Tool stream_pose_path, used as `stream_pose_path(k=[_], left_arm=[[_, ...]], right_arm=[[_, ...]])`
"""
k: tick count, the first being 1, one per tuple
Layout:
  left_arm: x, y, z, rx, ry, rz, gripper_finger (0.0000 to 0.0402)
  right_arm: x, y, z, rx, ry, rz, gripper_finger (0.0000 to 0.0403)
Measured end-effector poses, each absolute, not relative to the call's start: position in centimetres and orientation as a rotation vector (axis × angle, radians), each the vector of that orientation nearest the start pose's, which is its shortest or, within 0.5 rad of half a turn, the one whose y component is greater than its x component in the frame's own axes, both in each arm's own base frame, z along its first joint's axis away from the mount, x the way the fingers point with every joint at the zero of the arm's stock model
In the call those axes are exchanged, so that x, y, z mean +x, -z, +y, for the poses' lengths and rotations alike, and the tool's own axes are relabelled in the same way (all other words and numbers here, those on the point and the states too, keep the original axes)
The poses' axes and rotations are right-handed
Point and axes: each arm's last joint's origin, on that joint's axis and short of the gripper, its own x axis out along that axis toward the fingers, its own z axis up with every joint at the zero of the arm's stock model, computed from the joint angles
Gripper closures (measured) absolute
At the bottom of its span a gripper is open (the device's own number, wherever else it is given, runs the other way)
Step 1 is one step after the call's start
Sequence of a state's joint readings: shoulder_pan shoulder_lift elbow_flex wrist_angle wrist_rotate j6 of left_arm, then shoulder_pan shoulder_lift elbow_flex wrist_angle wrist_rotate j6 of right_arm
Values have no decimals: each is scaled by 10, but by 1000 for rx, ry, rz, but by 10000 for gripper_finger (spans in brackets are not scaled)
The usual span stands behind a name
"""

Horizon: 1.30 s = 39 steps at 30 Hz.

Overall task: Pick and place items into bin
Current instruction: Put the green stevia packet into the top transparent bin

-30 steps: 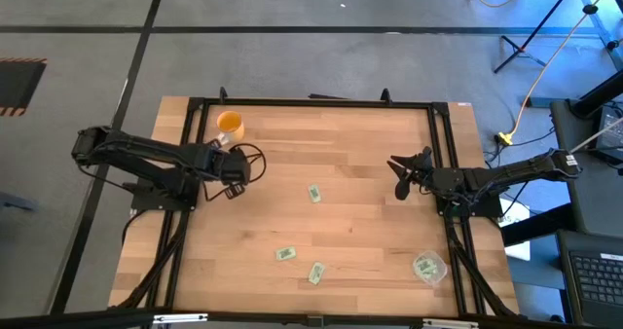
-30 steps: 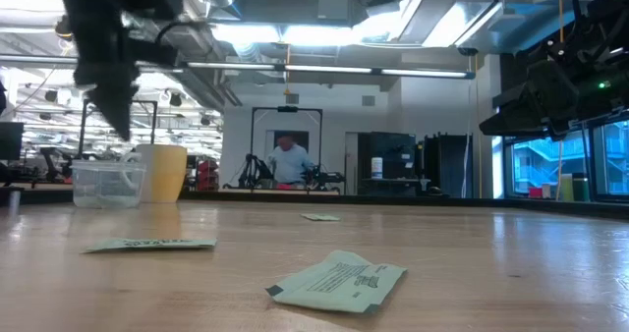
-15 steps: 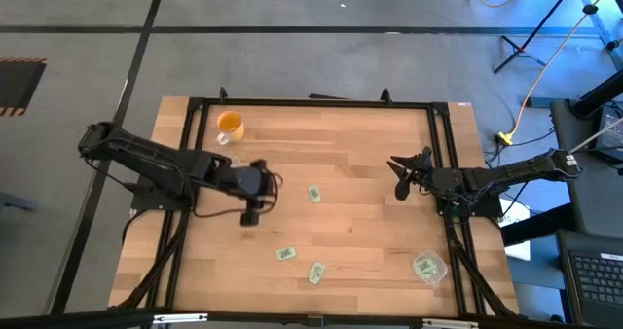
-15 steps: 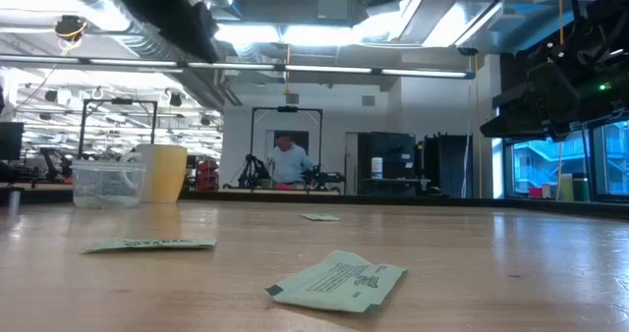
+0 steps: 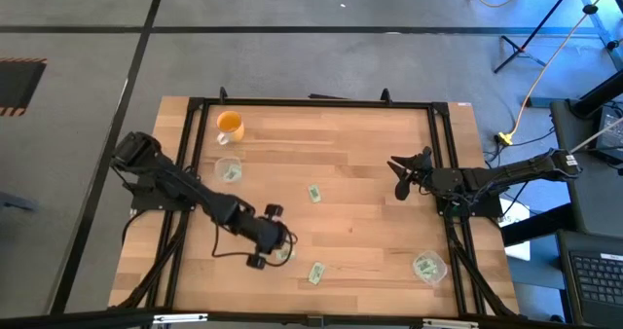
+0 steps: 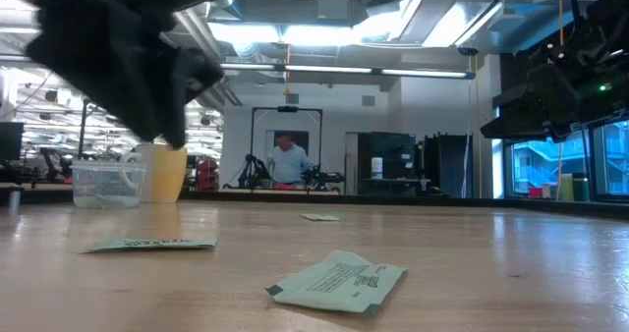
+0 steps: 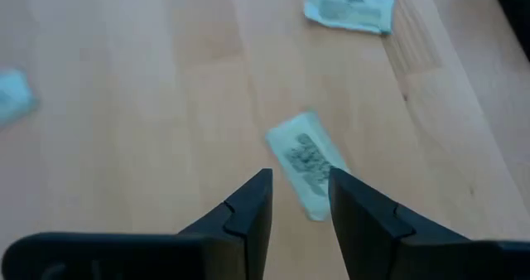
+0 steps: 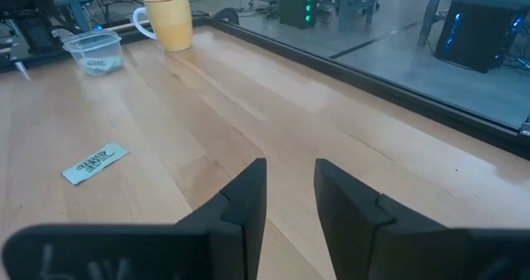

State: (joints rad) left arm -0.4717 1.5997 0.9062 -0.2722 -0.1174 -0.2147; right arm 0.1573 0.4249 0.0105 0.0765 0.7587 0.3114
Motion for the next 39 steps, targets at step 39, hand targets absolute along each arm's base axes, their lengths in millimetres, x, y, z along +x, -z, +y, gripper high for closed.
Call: stream_pose_path(k=[39], left_arm=[[277,-137,-161,-41,142,1061,300]], right_arm=[[113,-139,-2,149,636,212,297]])
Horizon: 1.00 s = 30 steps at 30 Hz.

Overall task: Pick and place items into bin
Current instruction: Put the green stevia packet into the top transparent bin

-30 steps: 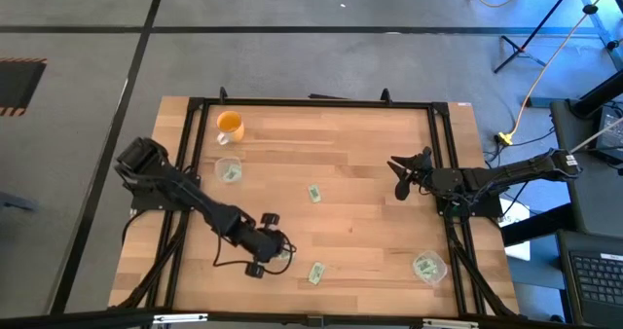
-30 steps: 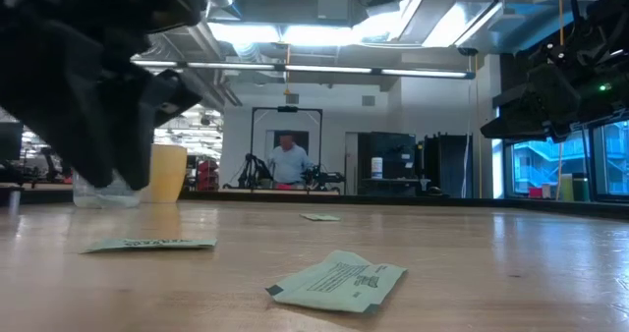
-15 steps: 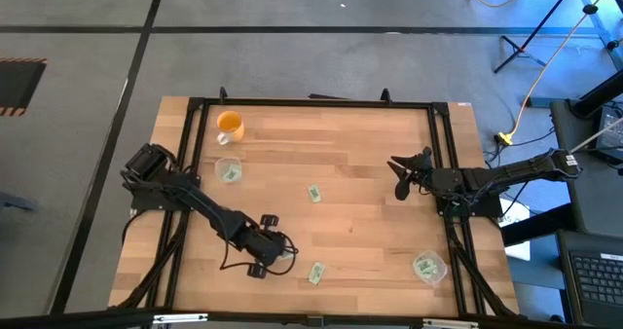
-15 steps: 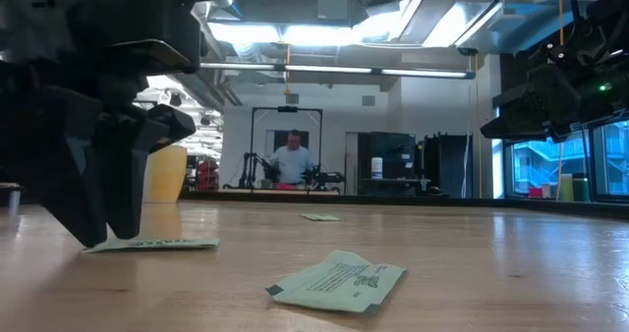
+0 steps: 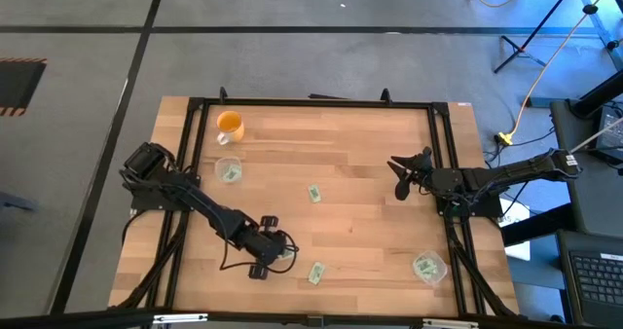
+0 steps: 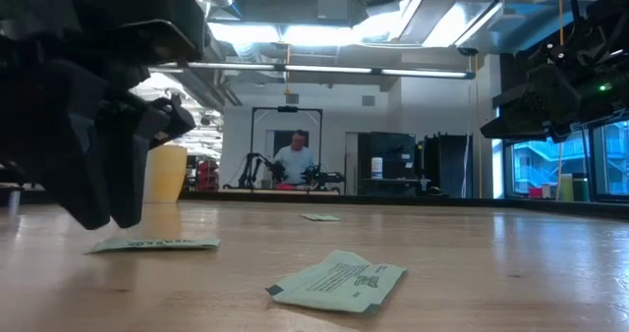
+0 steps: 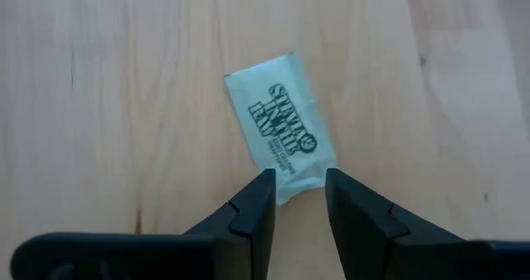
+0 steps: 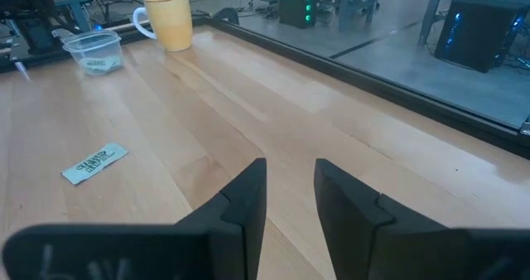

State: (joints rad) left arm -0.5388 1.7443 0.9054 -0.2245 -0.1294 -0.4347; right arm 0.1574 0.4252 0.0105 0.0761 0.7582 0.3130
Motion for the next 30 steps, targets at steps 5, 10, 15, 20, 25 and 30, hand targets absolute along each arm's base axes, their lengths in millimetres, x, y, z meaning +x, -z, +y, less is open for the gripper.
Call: stream_pose_path(k=[5,10,15,20,25,30], left_arm=[[278,-137,-161,-53,130,1060,300],[280,-138,-161,-72,123,1042,300],[280,-132,-161,-65,120,1062,300],[281,-127,-162,-56,114,1068,300],[281,-126,-161,-21,103,1082,300],[277,-124,-158,14,65,1113,300]], right_arm=[[113,-139,-2,149,636,211,297],[113,-139,-2,149,636,211,297],[113,-139,-2,149,636,212,297],[113,-139,-2,149,636,211,297],[113,-139,-2,149,636,212,297],[113,-139,-2,149,636,212,297]])
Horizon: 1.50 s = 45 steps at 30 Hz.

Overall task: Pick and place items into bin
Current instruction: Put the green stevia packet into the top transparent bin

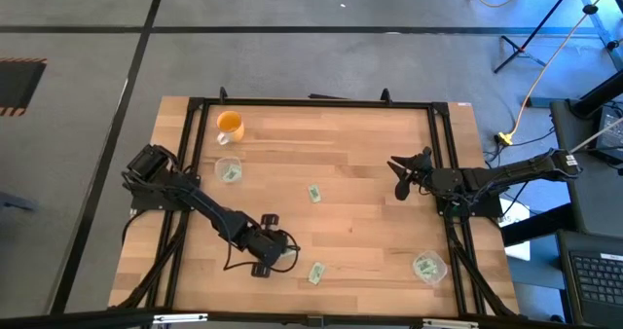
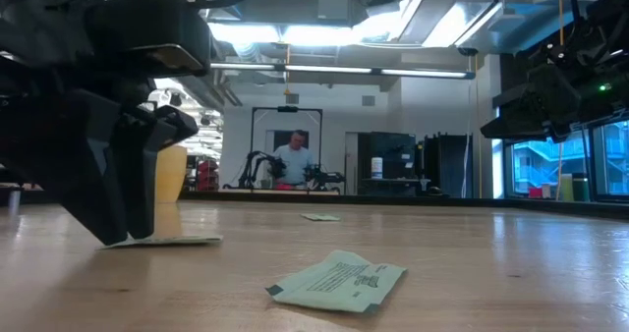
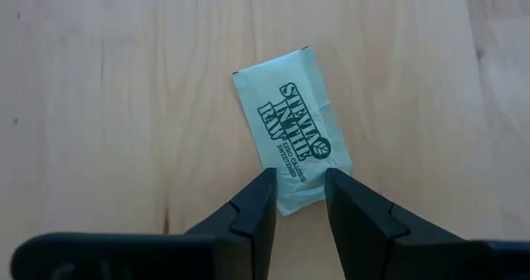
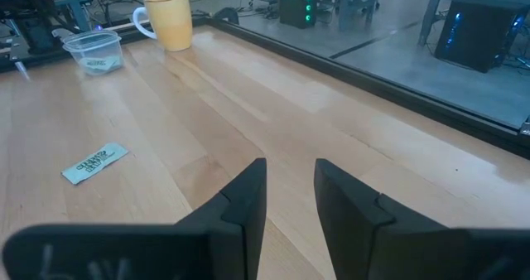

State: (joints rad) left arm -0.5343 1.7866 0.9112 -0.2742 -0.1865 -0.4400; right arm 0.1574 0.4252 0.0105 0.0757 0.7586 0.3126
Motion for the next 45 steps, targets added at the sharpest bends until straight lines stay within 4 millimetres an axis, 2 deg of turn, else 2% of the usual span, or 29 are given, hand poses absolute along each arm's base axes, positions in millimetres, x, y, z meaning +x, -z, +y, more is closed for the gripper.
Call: stream_pose_path(k=[19,24,31,38,45], left_arm=[[275,-125,-156,22,66,1122,386],[270,-136,-153,13,79,1118,398],[257,-172,-143,9,62,1081,399],[224,-214,-111,-16,-188,1080,399],[194,-228,-70,-86,-571,1168,399]], right_arm=[[113,-139,-2,146,636,213,297],[113,-139,-2,146,636,213,297],[113,-139,-2,146,636,214,297],[113,-139,-2,145,636,215,297],[113,-139,-2,145,636,215,297]])
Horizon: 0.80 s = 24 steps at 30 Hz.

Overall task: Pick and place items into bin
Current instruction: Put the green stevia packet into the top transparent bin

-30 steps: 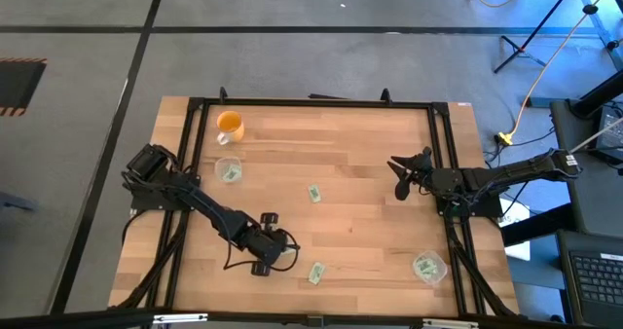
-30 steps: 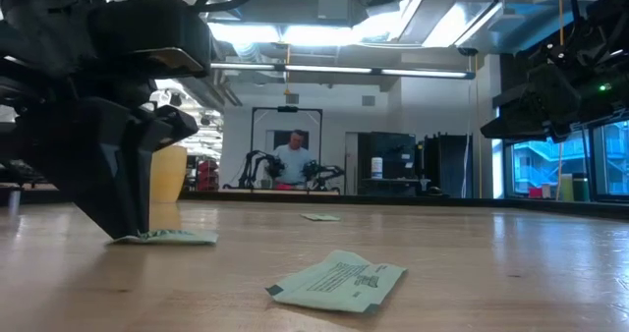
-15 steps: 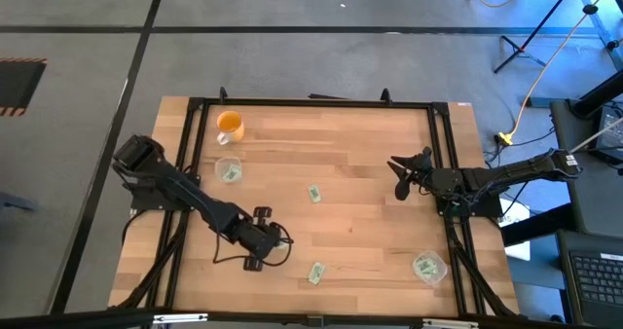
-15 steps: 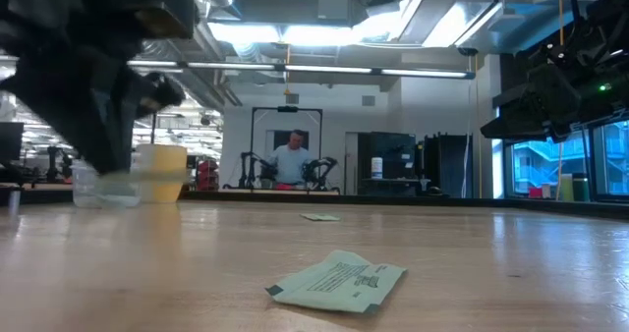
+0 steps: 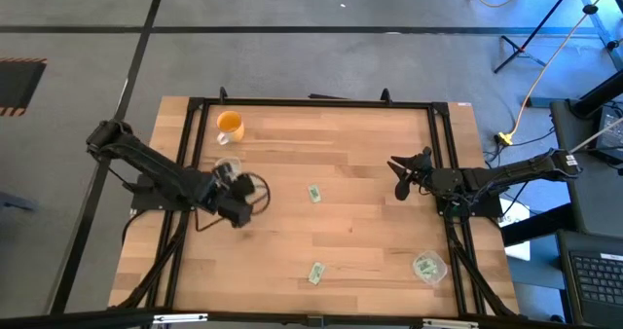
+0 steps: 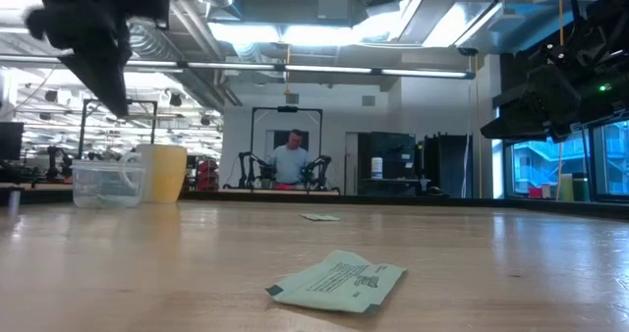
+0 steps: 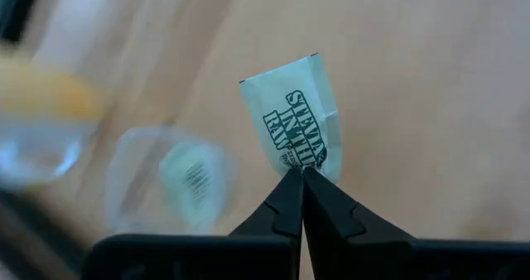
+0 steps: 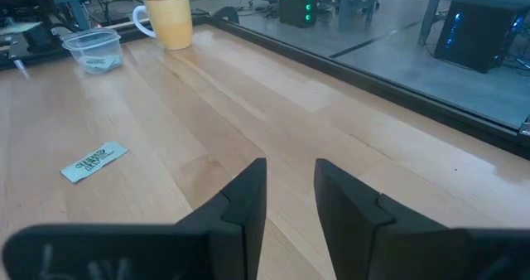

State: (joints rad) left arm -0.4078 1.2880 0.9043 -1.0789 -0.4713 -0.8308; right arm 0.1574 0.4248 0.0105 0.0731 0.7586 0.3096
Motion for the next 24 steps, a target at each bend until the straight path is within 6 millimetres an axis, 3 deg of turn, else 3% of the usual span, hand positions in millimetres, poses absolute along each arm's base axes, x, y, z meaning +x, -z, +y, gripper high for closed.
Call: stream_pose_path(k=[9,15,24], left_arm=[[187,-228,-29,-293,-908,1240,399],[189,-227,-9,-368,-974,1260,399],[175,-200,9,-410,-1030,1383,399]], right_arm=[[113,-139,-2,145,636,215,297],[113,-139,-2,145,636,215,297],[113,-139,-2,145,636,215,297]])
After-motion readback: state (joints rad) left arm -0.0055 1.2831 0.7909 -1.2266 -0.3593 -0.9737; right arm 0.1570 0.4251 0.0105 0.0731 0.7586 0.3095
